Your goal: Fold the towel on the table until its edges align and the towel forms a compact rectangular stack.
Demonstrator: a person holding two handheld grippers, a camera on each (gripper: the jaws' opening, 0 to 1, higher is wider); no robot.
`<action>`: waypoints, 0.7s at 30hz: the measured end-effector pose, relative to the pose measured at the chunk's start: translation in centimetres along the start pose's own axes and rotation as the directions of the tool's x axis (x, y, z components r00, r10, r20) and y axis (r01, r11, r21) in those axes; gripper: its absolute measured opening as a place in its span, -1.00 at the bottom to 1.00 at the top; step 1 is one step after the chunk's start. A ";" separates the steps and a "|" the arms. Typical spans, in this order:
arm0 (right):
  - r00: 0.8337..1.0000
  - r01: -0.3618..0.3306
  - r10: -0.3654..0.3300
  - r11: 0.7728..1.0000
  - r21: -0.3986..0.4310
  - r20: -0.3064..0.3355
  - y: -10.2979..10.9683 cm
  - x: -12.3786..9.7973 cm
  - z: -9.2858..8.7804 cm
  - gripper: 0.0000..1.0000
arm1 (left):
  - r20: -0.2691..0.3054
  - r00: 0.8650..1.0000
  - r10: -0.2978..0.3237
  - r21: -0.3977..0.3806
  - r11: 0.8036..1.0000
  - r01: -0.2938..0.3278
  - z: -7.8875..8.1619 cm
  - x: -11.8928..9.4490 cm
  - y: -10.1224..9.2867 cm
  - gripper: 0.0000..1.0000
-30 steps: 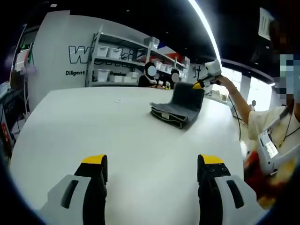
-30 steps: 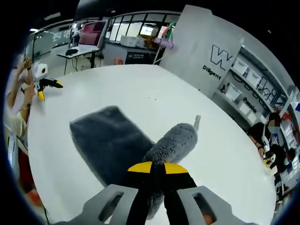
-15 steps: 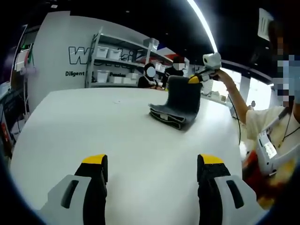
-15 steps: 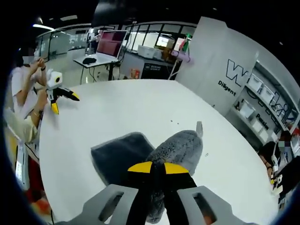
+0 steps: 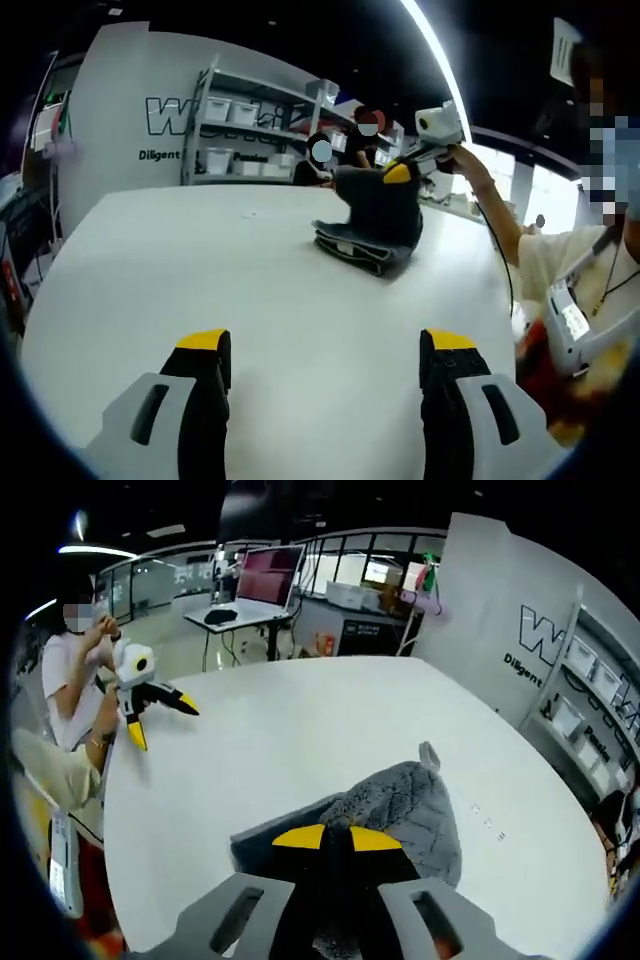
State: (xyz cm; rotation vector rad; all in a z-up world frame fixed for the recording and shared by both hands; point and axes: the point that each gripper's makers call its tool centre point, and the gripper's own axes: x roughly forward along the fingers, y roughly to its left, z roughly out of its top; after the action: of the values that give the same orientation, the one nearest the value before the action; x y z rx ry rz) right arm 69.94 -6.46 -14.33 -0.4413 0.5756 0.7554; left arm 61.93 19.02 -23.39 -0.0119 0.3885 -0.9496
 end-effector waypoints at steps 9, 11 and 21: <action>0.994 -0.113 0.113 0.993 0.046 -0.005 2.8 4.5 0.4 -0.94 | -0.003 1.000 -0.006 -0.008 1.000 0.006 -0.2 0.4 0.0 0.51; 0.991 -0.131 0.133 0.989 0.066 -0.017 3.1 5.8 -0.1 -0.94 | -0.003 1.000 -0.008 -0.009 1.000 0.008 -0.3 0.4 -0.2 0.51; 0.985 -0.162 0.165 0.984 0.079 -0.041 4.4 8.1 -2.1 -0.87 | -0.006 1.000 -0.001 -0.013 1.000 0.001 -0.3 0.3 0.0 0.50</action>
State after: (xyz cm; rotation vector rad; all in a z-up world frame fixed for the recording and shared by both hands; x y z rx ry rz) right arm 70.78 -0.68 -21.75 -0.3453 0.6883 0.8788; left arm 61.98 18.80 -23.78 -0.0209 0.3999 -0.9482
